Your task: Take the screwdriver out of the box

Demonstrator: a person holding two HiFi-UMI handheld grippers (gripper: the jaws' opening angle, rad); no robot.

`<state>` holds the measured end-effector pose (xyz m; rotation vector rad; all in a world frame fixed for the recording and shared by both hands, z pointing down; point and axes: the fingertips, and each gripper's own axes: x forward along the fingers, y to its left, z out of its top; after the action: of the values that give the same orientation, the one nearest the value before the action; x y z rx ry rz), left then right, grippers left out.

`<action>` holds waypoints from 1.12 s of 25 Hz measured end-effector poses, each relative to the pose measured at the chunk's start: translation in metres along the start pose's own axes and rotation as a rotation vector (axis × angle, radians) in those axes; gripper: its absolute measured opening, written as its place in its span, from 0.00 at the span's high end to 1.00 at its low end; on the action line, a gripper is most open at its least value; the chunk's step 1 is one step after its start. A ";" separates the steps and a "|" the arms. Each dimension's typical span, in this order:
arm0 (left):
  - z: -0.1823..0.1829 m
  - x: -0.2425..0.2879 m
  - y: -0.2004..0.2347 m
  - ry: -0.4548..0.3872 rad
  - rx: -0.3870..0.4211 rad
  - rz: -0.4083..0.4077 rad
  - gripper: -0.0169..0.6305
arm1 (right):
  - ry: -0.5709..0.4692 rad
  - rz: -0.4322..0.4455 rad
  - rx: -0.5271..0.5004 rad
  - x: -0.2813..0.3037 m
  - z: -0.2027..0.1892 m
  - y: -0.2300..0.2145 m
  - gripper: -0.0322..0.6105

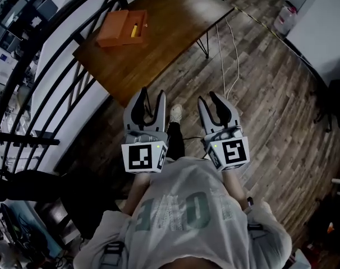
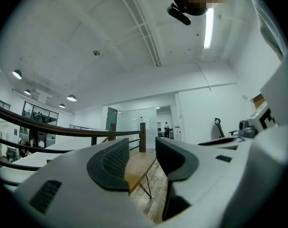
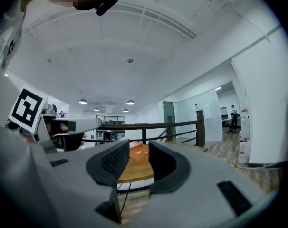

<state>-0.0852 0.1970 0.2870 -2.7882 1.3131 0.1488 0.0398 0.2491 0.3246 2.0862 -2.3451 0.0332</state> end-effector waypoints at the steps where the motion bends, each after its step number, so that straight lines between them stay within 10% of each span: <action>1: -0.002 0.012 0.006 0.004 0.003 0.003 0.71 | -0.004 0.001 -0.009 0.015 0.001 -0.006 0.74; 17: -0.018 0.250 0.167 0.044 -0.005 0.133 0.71 | 0.057 0.170 -0.035 0.313 0.025 -0.071 0.74; 28: -0.028 0.327 0.222 0.043 -0.036 0.168 0.71 | 0.057 0.160 -0.043 0.416 0.031 -0.109 0.75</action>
<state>-0.0475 -0.1973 0.2767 -2.7219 1.5700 0.1217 0.0995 -0.1770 0.3017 1.8495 -2.4498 0.0417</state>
